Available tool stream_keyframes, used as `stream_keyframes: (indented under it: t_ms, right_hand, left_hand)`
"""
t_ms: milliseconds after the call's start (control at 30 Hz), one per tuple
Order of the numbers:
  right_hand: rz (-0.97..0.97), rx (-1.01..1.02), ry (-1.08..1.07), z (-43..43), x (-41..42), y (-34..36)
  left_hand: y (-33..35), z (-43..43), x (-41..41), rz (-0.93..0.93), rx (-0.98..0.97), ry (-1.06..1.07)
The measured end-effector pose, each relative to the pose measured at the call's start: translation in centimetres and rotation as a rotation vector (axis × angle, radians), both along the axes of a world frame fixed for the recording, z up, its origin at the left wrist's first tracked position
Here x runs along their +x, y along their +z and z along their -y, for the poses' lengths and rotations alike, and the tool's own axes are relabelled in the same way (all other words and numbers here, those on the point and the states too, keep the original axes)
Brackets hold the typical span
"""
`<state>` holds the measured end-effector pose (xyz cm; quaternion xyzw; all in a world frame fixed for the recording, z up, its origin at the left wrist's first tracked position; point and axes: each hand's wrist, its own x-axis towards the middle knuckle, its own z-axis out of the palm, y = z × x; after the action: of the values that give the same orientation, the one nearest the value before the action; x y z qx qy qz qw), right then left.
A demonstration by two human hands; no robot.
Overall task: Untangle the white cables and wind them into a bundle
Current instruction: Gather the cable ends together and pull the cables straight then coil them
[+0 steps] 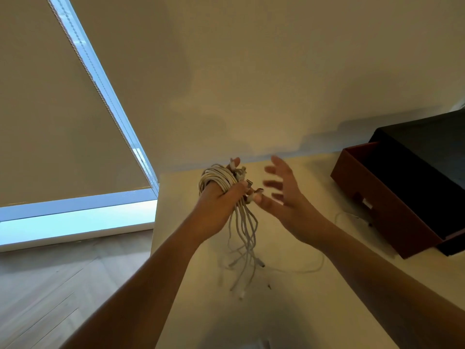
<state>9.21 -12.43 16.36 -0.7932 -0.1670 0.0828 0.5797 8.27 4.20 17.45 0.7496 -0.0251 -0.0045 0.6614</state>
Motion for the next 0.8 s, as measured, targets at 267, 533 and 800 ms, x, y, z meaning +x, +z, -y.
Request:
stream_keyframes:
  t_ms: [267, 533, 800]
  right_hand:
    - [-0.255, 0.015, 0.205, -2.6, -1.5, -1.9]
    - [-0.140, 0.197, 0.045, -2.8, -2.1, -0.3]
    - [-0.179, 0.143, -0.035, -2.3, -0.4, 0.1]
  left_hand:
    - [1.0, 1.0, -0.3, -0.102, -0.368, 0.096]
    - [0.7, 0.3, -0.6, -0.177, -0.448, 0.152]
    - [0.3, 0.8, -1.4, -0.267, -0.343, 0.004]
